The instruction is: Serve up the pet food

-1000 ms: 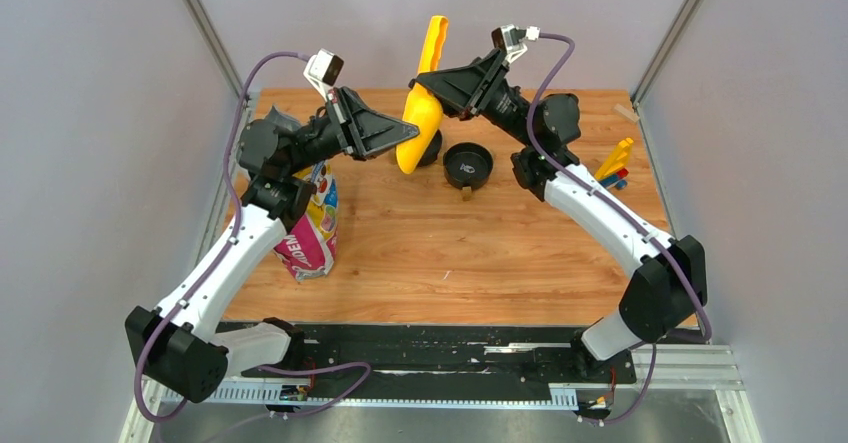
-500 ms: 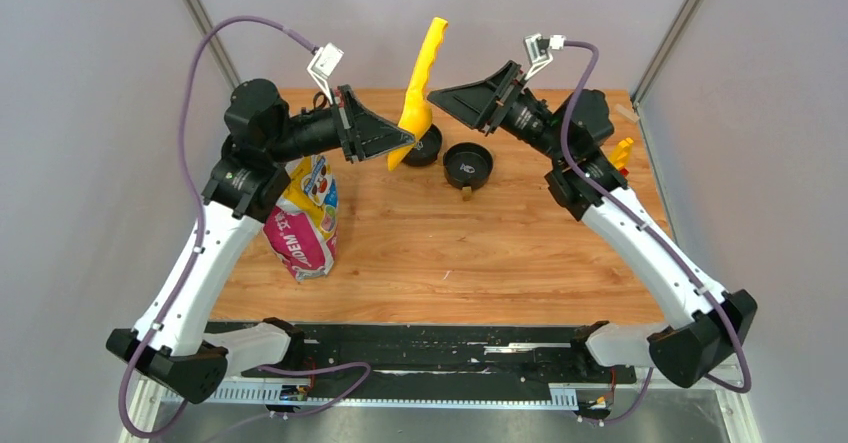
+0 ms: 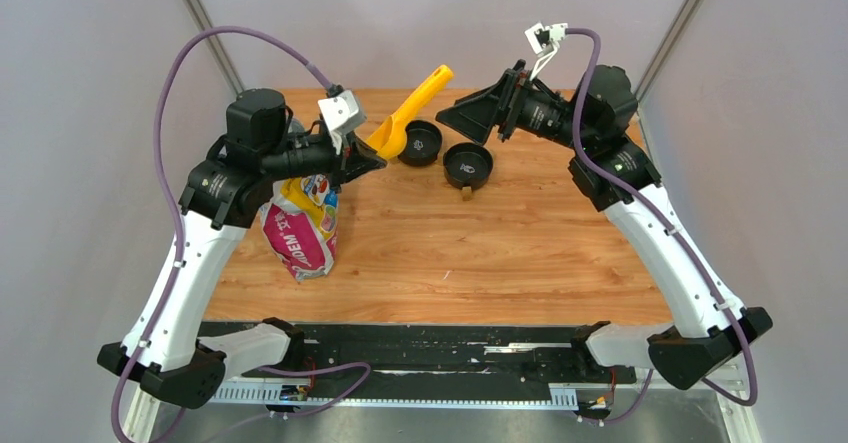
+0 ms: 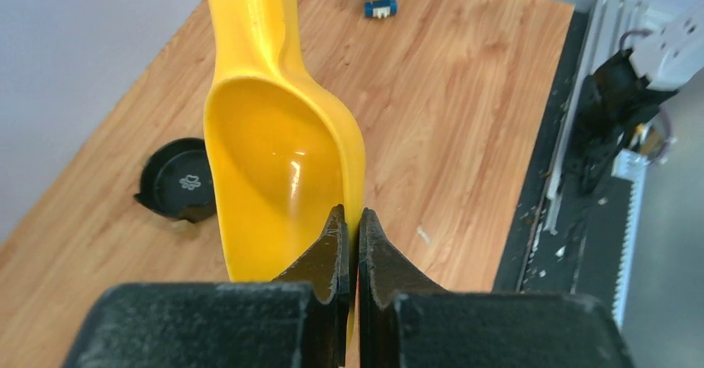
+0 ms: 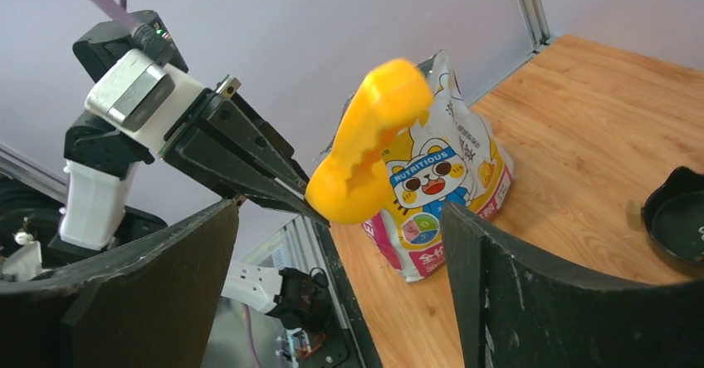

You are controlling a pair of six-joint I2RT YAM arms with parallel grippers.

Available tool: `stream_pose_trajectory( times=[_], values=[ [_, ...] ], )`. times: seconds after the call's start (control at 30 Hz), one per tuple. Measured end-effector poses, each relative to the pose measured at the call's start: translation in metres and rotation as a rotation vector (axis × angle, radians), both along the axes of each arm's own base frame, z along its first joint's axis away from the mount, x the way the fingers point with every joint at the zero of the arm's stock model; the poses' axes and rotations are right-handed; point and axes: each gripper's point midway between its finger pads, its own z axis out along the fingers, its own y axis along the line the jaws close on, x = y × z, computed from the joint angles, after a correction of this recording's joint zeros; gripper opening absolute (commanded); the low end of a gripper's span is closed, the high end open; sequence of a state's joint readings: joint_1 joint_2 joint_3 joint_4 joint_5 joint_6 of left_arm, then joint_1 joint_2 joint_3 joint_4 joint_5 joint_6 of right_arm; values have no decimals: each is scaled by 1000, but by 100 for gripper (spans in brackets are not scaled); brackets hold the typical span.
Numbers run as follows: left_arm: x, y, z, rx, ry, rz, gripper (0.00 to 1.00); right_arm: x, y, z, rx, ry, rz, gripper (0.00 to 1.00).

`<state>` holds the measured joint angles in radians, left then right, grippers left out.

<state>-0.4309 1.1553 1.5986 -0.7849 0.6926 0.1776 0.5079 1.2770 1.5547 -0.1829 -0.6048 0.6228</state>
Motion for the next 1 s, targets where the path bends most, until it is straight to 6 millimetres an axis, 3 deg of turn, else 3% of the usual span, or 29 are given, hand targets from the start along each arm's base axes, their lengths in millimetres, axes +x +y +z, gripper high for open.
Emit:
stream_pose_trajectory(
  times=[0.33, 0.6, 0.8, 1.0],
  values=[
    [-14, 1, -12, 99, -190, -164, 0, 6, 19, -28, -121, -83, 155, 72],
    [-24, -3, -22, 109, -175, -253, 0, -17, 25, -31, -153, -185, 334, 69],
    [-22, -7, -30, 113, -130, -281, 0, -31, 25, -33, -159, -238, 423, 47],
    [-29, -8, -28, 96, -117, -300, 0, -25, 29, -43, -170, -243, 446, 13]
  ],
)
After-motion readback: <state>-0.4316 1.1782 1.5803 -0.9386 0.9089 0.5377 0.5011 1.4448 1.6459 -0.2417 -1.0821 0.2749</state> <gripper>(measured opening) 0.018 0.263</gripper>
